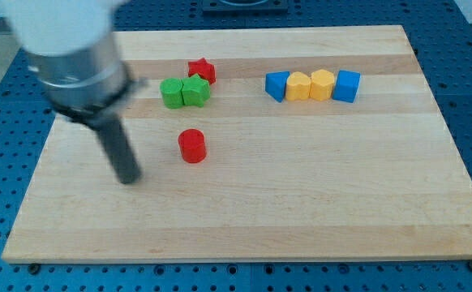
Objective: Place the green circle below the green star
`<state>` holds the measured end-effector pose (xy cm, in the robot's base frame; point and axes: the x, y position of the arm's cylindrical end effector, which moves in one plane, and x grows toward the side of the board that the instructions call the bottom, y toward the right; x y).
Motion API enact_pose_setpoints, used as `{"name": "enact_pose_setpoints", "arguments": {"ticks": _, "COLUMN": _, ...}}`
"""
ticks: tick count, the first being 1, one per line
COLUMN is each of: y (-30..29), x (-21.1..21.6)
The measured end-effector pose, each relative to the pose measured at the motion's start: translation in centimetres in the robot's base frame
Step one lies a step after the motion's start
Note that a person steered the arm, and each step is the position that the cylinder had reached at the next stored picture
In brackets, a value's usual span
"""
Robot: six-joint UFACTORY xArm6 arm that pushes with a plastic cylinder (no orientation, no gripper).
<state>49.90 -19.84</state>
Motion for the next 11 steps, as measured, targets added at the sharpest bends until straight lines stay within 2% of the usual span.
{"name": "enact_pose_setpoints", "arguments": {"ticks": 1, "y": -5.4, "x": -7.2}}
{"name": "enact_pose_setpoints", "arguments": {"ticks": 2, "y": 0.3, "x": -14.6}}
{"name": "enact_pose_setpoints", "arguments": {"ticks": 3, "y": 6.5, "x": -16.6}}
{"name": "enact_pose_setpoints", "arguments": {"ticks": 4, "y": 6.6, "x": -17.6}}
{"name": "enact_pose_setpoints", "arguments": {"ticks": 6, "y": 6.6, "x": -13.4}}
{"name": "enact_pose_setpoints", "arguments": {"ticks": 8, "y": 2.2, "x": -11.9}}
{"name": "enact_pose_setpoints", "arguments": {"ticks": 9, "y": 3.3, "x": -9.5}}
{"name": "enact_pose_setpoints", "arguments": {"ticks": 11, "y": 6.9, "x": -9.1}}
